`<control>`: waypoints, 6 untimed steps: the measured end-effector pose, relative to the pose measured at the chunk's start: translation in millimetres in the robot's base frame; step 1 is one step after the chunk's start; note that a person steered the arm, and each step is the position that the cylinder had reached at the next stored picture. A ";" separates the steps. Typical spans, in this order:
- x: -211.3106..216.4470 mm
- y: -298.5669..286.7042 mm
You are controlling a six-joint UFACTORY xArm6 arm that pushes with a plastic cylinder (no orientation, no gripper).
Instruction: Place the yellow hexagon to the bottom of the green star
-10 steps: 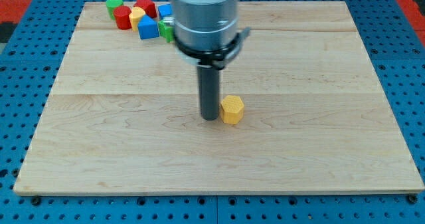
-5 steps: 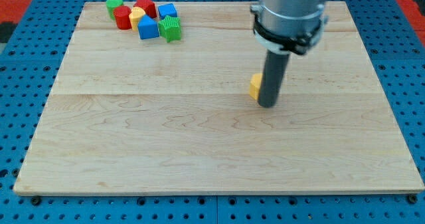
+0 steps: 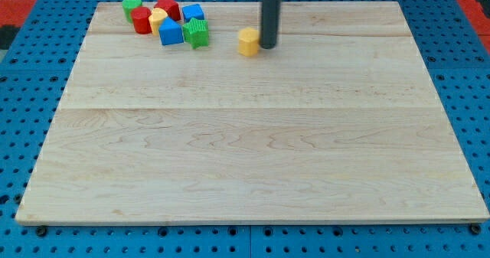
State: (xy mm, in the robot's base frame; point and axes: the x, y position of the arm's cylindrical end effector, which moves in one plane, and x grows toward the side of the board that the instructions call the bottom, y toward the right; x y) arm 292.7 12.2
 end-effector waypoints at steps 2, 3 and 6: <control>-57.9 -25.0; -79.0 -5.6; -9.7 -75.6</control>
